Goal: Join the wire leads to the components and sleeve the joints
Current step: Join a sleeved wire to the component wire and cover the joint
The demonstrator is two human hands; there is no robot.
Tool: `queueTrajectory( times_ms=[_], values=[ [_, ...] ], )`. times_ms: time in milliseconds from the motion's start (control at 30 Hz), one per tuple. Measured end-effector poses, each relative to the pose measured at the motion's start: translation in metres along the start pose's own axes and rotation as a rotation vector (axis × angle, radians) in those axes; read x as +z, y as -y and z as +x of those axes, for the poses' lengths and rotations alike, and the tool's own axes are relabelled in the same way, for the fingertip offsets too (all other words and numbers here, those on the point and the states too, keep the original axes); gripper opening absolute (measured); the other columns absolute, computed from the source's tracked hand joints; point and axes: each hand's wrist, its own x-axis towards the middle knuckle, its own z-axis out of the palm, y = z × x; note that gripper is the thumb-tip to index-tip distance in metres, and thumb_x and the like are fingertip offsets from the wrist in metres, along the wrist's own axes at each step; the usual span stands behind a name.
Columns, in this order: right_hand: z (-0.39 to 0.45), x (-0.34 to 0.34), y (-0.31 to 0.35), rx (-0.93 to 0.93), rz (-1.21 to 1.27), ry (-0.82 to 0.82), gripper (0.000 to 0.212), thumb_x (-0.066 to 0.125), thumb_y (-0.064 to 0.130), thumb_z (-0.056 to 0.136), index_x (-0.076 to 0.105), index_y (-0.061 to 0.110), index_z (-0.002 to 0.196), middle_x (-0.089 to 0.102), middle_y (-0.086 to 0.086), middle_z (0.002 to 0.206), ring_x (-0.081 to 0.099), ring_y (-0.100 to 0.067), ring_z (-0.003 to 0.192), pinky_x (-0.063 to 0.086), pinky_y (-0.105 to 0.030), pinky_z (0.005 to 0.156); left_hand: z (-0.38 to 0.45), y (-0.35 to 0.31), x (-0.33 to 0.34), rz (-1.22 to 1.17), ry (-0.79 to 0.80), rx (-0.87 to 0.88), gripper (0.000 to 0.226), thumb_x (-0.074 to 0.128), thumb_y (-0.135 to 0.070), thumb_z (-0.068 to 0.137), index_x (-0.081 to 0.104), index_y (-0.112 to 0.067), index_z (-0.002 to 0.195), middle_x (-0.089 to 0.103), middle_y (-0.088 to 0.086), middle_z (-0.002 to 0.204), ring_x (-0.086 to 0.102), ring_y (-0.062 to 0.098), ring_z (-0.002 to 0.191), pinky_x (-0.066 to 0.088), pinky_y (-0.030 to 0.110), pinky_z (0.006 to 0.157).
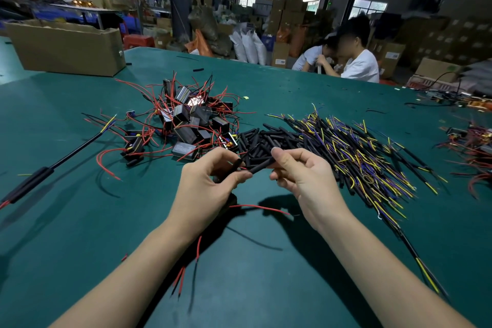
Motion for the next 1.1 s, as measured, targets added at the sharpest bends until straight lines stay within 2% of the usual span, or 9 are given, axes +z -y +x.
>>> queueTrajectory(
  times_ms=[167, 267, 333, 433, 500, 600, 733, 867, 1100],
  values=[
    [-0.002, 0.0, -0.001, 0.013, -0.034, 0.014, 0.012, 0.071, 0.016, 0.08, 0.062, 0.008, 0.08, 0.067, 0.001, 0.063, 0.06, -0.01, 0.051, 0.045, -0.02, 0.055, -0.001, -0.001, 0.0, 0.029, 0.063, 0.026, 0.016, 0.078, -0.016, 0.075, 0.063, -0.015, 0.078, 0.065, -0.008, 0.07, 0.058, 0.002, 0.066, 0.048, 0.021, 0.067],
    [-0.006, 0.006, -0.005, -0.008, -0.085, 0.114, 0.011, 0.072, 0.015, 0.079, 0.063, 0.008, 0.08, 0.068, -0.002, 0.066, 0.062, -0.012, 0.055, 0.045, -0.02, 0.056, -0.001, -0.001, -0.001, 0.052, 0.053, 0.038, 0.019, 0.072, -0.015, 0.084, 0.056, -0.019, 0.074, 0.059, -0.012, 0.067, 0.055, 0.001, 0.066, 0.045, 0.02, 0.066],
    [-0.01, 0.011, -0.01, -0.026, -0.16, 0.189, 0.011, 0.073, 0.017, 0.079, 0.066, 0.007, 0.079, 0.068, -0.004, 0.07, 0.061, -0.012, 0.058, 0.044, -0.018, 0.054, -0.001, -0.002, -0.002, 0.027, 0.052, 0.015, 0.016, 0.065, -0.019, 0.086, 0.054, -0.013, 0.075, 0.059, -0.007, 0.07, 0.055, 0.008, 0.067, 0.046, 0.025, 0.067],
    [-0.012, 0.014, -0.012, -0.033, -0.187, 0.227, 0.028, 0.077, 0.03, 0.069, 0.07, 0.005, 0.079, 0.065, -0.006, 0.07, 0.052, -0.012, 0.058, 0.037, -0.017, 0.05, -0.002, -0.002, -0.004, -0.003, 0.074, -0.023, 0.016, 0.054, -0.021, 0.084, 0.052, -0.006, 0.079, 0.06, 0.009, 0.074, 0.056, 0.026, 0.071, 0.045, 0.037, 0.069],
    [-0.011, 0.012, -0.01, -0.045, -0.191, 0.236, 0.029, 0.077, 0.033, 0.066, 0.072, 0.008, 0.078, 0.064, -0.009, 0.069, 0.047, -0.012, 0.056, 0.035, -0.017, 0.05, -0.003, -0.003, -0.004, -0.048, 0.12, -0.04, 0.013, 0.054, -0.021, 0.085, 0.051, -0.009, 0.08, 0.061, 0.002, 0.071, 0.058, 0.021, 0.067, 0.047, 0.033, 0.066],
    [-0.011, 0.009, -0.008, -0.035, -0.153, 0.265, 0.018, 0.076, 0.022, 0.071, 0.071, 0.011, 0.083, 0.067, -0.003, 0.068, 0.054, -0.009, 0.055, 0.041, -0.016, 0.052, -0.002, -0.002, -0.004, -0.06, 0.178, -0.033, 0.003, 0.057, -0.019, 0.09, 0.057, -0.017, 0.088, 0.061, -0.004, 0.066, 0.056, 0.011, 0.061, 0.046, 0.025, 0.062],
    [-0.007, 0.002, -0.007, -0.053, -0.073, 0.195, 0.002, 0.066, 0.011, 0.085, 0.068, 0.01, 0.086, 0.069, 0.001, 0.07, 0.058, -0.011, 0.057, 0.046, -0.021, 0.058, -0.001, 0.0, -0.003, -0.002, 0.184, 0.015, 0.012, 0.059, -0.013, 0.093, 0.066, -0.022, 0.094, 0.059, 0.002, 0.062, 0.052, 0.013, 0.056, 0.043, 0.026, 0.059],
    [-0.004, -0.001, -0.007, -0.08, -0.107, 0.137, 0.01, 0.063, 0.005, 0.088, 0.068, 0.007, 0.08, 0.068, 0.001, 0.066, 0.056, -0.008, 0.055, 0.045, -0.018, 0.055, -0.002, -0.001, -0.001, 0.041, 0.198, 0.04, 0.015, 0.059, -0.01, 0.093, 0.068, -0.021, 0.09, 0.059, 0.002, 0.062, 0.054, 0.019, 0.06, 0.044, 0.03, 0.062],
    [0.0, 0.002, -0.011, -0.09, -0.133, -0.008, 0.017, 0.061, 0.004, 0.09, 0.066, 0.009, 0.075, 0.066, 0.003, 0.061, 0.053, -0.004, 0.049, 0.043, -0.018, 0.052, 0.004, 0.008, 0.001, 0.324, 0.216, 0.088, 0.009, 0.059, -0.014, 0.092, 0.067, -0.017, 0.087, 0.05, -0.016, 0.072, 0.046, 0.003, 0.078, 0.035, 0.031, 0.074]
  ],
)
